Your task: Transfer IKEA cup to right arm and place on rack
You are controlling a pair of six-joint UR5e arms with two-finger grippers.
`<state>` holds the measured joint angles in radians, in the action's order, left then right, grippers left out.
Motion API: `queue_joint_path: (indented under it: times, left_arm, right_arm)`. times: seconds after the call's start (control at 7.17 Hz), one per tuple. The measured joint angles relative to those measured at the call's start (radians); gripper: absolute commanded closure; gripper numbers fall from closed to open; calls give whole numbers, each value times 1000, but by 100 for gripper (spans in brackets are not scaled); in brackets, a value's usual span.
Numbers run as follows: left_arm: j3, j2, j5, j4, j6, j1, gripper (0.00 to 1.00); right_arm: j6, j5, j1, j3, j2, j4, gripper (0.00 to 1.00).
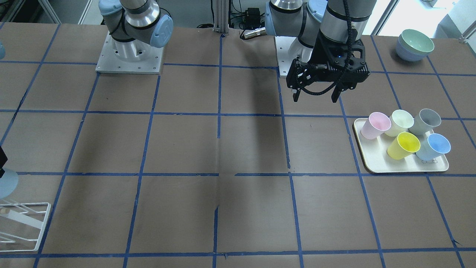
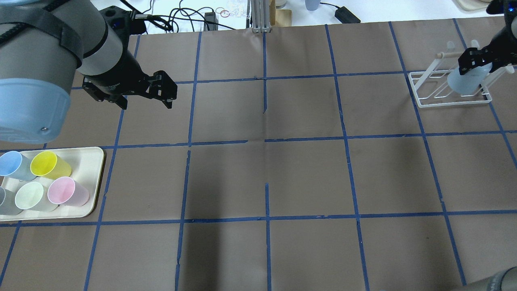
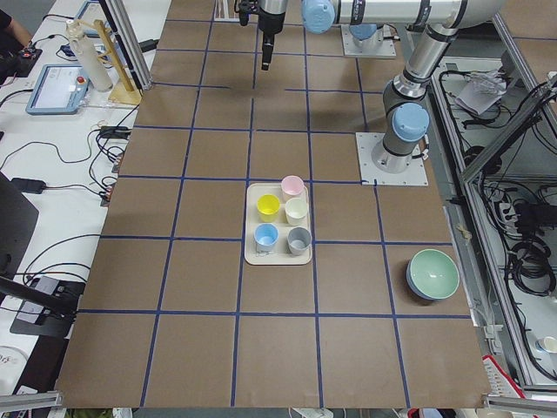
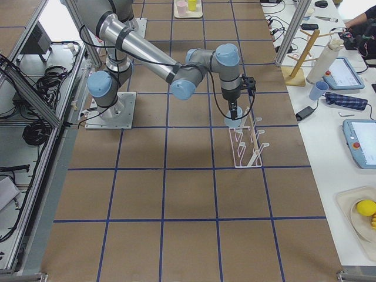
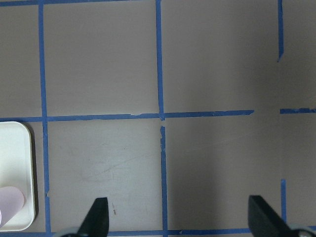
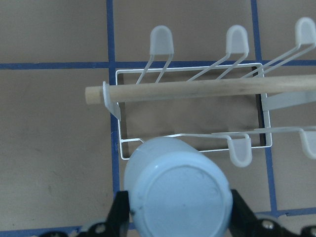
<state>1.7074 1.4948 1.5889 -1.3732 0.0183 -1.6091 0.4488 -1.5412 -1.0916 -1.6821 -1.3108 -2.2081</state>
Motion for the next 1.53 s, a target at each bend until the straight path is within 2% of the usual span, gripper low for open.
queue_joint_path:
  times: [0.28, 0.42, 0.56, 0.7, 0.84, 1.26, 1.53]
  left_arm:
    - [0, -3, 0, -1, 0, 0, 0]
    - [-1, -2, 1, -1, 0, 0, 0]
    - [0, -4, 1, -1, 0, 0, 0]
    - [0, -5, 2, -1, 0, 0, 0]
    - [2, -6, 3, -1, 1, 0, 0]
    - [5, -1, 0, 3, 3, 0, 0]
    - [-3, 2, -3, 4, 5, 0, 0]
  right_arm:
    - [-11, -4, 0, 0, 13, 0, 99]
    - [-12, -9, 0, 0, 17, -1, 94]
    - [-13, -10, 0, -2, 23, -3, 79]
    - [-13, -9, 0, -4, 37, -3, 52]
    - [-13, -6, 1, -4, 51, -2, 1]
    - [-11, -4, 0, -2, 64, -10, 0]
    - [-11, -7, -3, 2, 33, 19, 0]
